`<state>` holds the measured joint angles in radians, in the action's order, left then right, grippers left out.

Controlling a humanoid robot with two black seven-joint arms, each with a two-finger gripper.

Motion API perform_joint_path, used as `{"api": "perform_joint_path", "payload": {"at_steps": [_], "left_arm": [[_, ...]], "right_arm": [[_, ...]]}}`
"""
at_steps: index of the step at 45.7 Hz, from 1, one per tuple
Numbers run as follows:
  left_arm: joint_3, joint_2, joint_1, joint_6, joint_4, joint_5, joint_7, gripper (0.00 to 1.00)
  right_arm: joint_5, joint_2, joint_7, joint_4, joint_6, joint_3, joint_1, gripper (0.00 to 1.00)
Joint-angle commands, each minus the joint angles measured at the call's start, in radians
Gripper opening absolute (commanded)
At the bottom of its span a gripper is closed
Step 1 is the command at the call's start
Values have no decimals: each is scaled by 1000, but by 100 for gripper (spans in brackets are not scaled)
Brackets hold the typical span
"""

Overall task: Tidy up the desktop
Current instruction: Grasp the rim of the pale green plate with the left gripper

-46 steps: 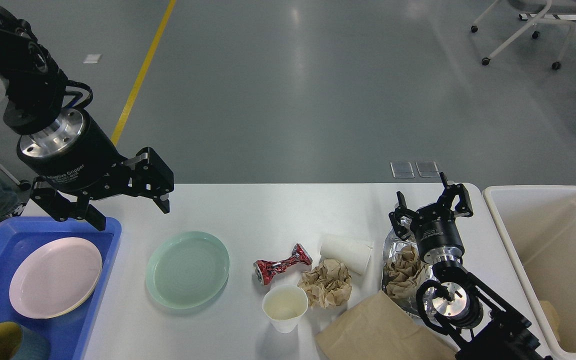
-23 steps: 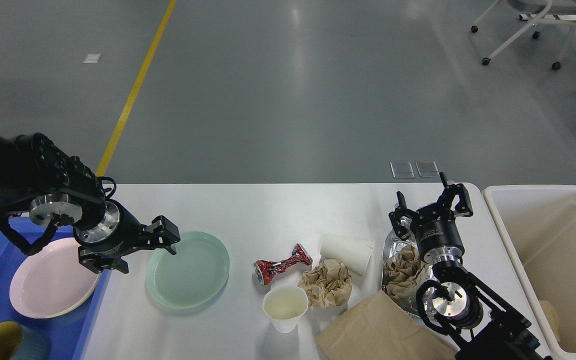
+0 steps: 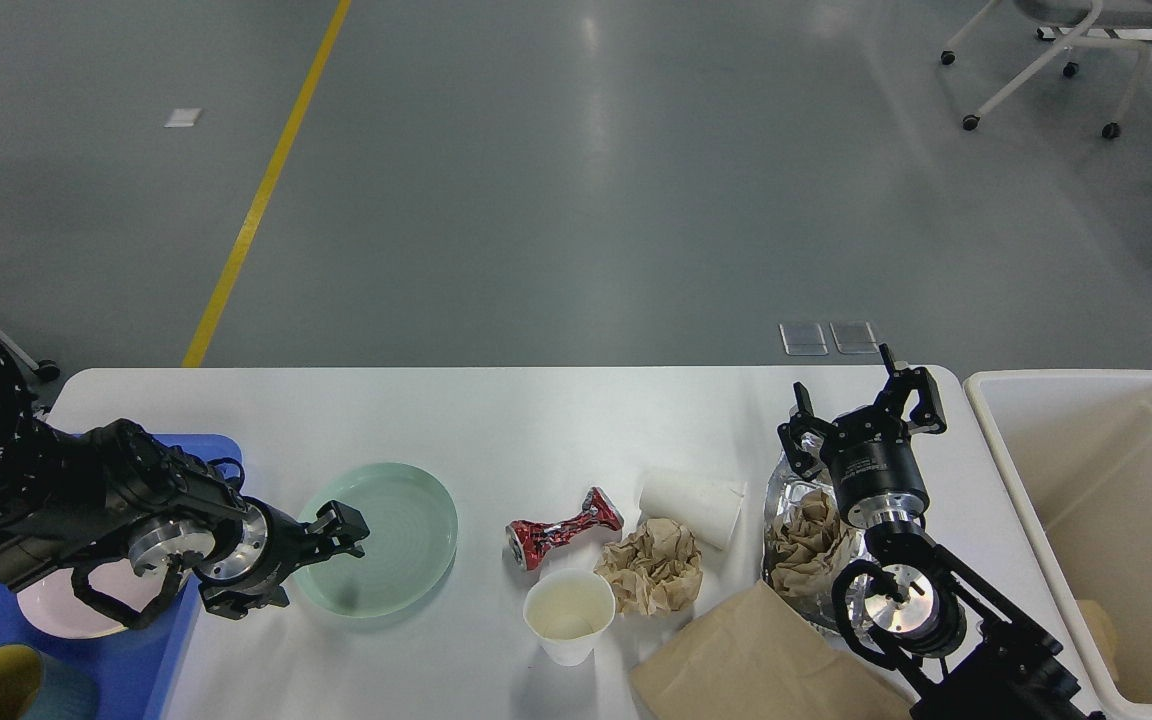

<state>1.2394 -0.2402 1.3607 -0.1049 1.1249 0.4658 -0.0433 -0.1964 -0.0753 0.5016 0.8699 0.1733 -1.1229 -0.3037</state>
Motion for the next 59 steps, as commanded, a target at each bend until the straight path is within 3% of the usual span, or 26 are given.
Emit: {"api": "perform_joint_path", "payload": {"at_steps": [1,17,36,50,59], "left_arm": [[-1,1,-23,50,-1,76,2,92],[-21,2,-37,56,-5,73,0,90],[-24,2,-38,42,-5,66,5,47],[-29,-1,-52,40,3,77,0,43],[-29,-5,-52,37,7,106,0,33]], "right_arm": [[0,0,0,0,0,0,0,100],[0,0,0,-2,0,0,0,100],[0,0,0,-2,0,0,0,100],[0,0,0,-2,0,0,0,100],[0,0,0,-2,0,0,0,100]]}}
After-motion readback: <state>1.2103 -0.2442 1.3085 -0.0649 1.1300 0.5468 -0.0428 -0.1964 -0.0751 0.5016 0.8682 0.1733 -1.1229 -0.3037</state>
